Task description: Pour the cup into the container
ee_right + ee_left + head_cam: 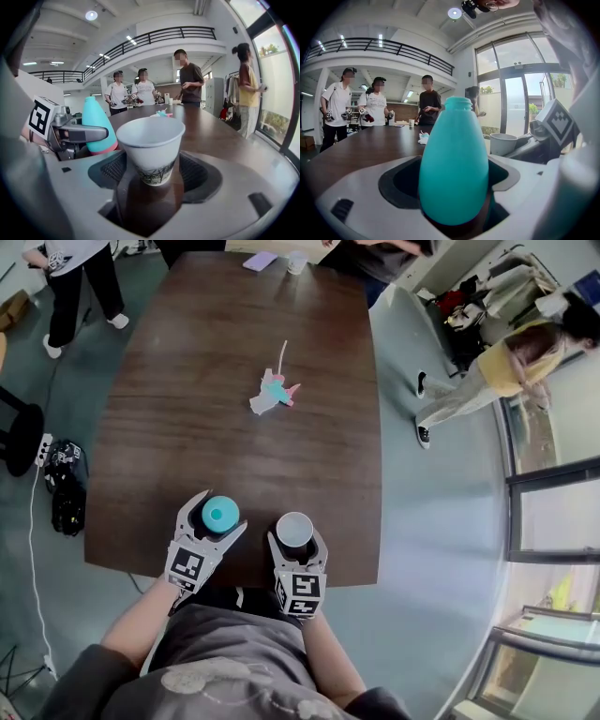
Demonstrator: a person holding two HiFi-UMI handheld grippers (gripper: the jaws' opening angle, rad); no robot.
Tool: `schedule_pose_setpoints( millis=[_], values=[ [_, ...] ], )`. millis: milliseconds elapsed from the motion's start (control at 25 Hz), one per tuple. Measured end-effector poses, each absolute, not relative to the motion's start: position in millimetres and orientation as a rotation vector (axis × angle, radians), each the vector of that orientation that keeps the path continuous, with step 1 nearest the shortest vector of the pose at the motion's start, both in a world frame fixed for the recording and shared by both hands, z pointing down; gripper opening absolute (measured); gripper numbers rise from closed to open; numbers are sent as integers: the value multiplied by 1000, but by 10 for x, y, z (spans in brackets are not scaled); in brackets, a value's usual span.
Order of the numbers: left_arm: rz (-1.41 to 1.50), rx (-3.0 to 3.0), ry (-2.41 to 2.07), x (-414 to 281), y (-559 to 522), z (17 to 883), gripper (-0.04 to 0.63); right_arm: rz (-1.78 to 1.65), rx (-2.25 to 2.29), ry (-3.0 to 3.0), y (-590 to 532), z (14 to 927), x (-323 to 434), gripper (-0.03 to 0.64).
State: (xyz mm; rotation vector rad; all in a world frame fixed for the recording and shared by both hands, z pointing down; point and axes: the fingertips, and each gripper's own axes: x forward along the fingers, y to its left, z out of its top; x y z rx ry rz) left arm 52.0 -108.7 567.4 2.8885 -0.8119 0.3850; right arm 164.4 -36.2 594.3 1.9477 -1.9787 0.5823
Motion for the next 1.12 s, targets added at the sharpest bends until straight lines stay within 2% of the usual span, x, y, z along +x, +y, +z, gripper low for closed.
schedule_pose_setpoints(
  millis=[1120],
  values=[
    [393,2850,-867,544,-1106,5709,407,519,1888,-2048,-575,5789,1677,304]
  ],
)
